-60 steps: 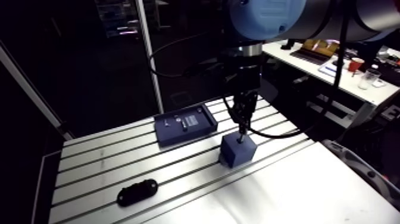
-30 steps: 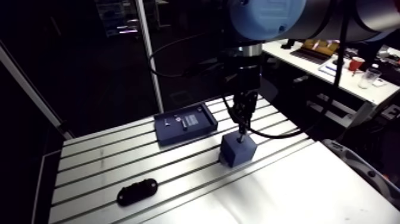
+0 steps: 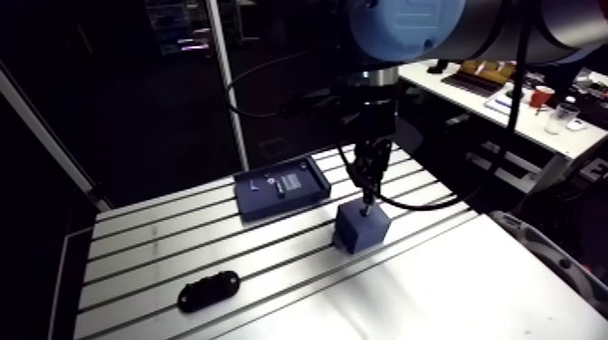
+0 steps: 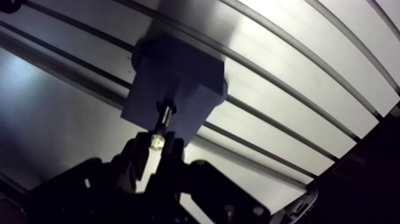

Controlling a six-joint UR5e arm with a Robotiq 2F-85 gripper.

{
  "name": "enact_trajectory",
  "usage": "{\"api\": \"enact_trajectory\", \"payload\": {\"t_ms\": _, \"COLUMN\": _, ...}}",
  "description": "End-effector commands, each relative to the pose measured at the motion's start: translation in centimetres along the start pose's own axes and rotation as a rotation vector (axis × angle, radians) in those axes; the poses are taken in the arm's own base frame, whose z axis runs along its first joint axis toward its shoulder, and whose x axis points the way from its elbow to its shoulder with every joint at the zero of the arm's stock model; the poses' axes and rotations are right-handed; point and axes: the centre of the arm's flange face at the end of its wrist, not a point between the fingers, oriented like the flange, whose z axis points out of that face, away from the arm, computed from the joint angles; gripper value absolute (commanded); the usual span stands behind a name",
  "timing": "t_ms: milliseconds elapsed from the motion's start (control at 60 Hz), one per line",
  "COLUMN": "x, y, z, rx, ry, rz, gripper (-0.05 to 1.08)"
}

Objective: Pick up the M10 bolt and insert it into the hex recess until seated.

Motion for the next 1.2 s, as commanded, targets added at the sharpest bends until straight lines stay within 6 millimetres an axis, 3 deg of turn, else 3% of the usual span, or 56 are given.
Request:
{"api": "enact_trajectory", "payload": {"t_ms": 17, "x": -0.01, "y": -0.06, "z": 0.13, "rx": 0.003, "ry": -0.001, "rz": 0.002, "gripper": 0.85}}
{"api": "enact_trajectory", "payload": {"t_ms": 1200, "x": 0.17, "y": 0.05, "z": 0.11, "rx": 0.002, "ry": 0.001, "rz": 0.001, "gripper": 0.85}}
